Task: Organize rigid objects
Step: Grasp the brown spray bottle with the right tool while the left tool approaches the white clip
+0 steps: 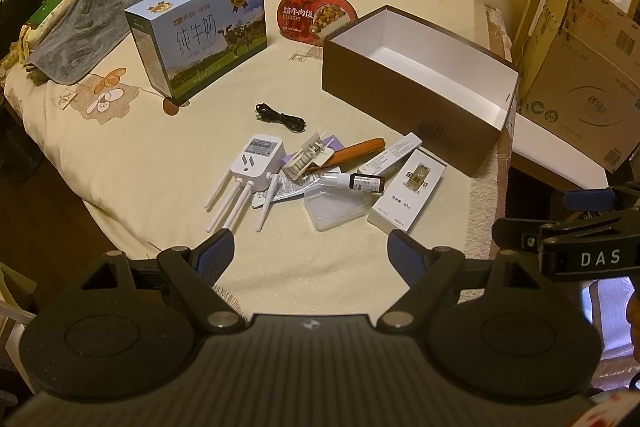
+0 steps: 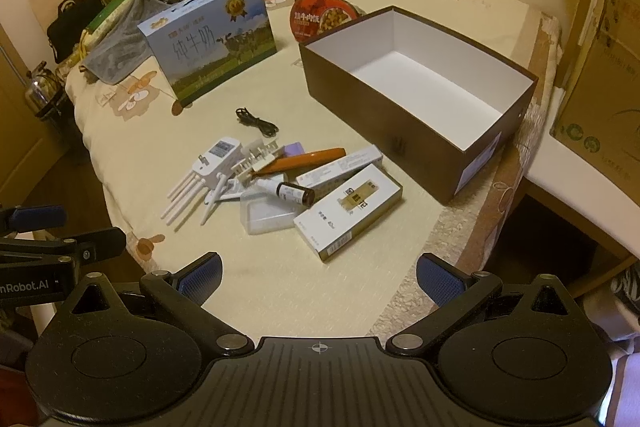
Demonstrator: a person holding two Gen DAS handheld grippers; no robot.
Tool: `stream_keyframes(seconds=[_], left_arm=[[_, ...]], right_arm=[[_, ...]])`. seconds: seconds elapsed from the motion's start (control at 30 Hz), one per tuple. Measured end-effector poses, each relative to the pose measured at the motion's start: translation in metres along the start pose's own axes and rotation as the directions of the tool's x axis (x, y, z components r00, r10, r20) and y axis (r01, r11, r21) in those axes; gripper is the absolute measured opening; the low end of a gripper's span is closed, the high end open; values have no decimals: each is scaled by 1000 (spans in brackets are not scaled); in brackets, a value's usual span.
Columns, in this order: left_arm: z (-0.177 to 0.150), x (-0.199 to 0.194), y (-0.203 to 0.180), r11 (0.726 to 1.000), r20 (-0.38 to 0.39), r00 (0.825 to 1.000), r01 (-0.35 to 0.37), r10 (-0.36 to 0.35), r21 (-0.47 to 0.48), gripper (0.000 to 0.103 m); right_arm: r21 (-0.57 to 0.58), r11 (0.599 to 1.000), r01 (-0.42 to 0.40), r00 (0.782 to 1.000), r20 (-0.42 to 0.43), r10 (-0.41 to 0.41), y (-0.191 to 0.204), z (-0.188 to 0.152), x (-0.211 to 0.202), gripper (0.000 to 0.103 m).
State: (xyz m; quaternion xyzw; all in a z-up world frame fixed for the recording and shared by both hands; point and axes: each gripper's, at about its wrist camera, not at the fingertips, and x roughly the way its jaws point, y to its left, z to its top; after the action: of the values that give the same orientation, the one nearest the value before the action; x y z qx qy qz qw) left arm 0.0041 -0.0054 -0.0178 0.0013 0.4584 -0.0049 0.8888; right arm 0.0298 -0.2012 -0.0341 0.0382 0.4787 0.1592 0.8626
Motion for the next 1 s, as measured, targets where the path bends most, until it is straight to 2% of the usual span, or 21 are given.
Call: stream_keyframes(seconds=[0.43, 0.67, 1.0], left_arm=[[10, 21, 6, 1000, -39, 999, -4, 4, -6, 81], [14, 39, 15, 1000, -76, 997, 22, -24, -20, 81], [15, 75, 18, 999, -70, 996, 51, -52, -13, 79]], right_arm=[[39, 999, -7, 999, -41, 8, -10, 5, 19, 101], [61, 998, -5, 998, -59, 8, -19, 8, 34, 101], [85, 996, -8, 997, -79, 15, -29, 10, 65, 101]])
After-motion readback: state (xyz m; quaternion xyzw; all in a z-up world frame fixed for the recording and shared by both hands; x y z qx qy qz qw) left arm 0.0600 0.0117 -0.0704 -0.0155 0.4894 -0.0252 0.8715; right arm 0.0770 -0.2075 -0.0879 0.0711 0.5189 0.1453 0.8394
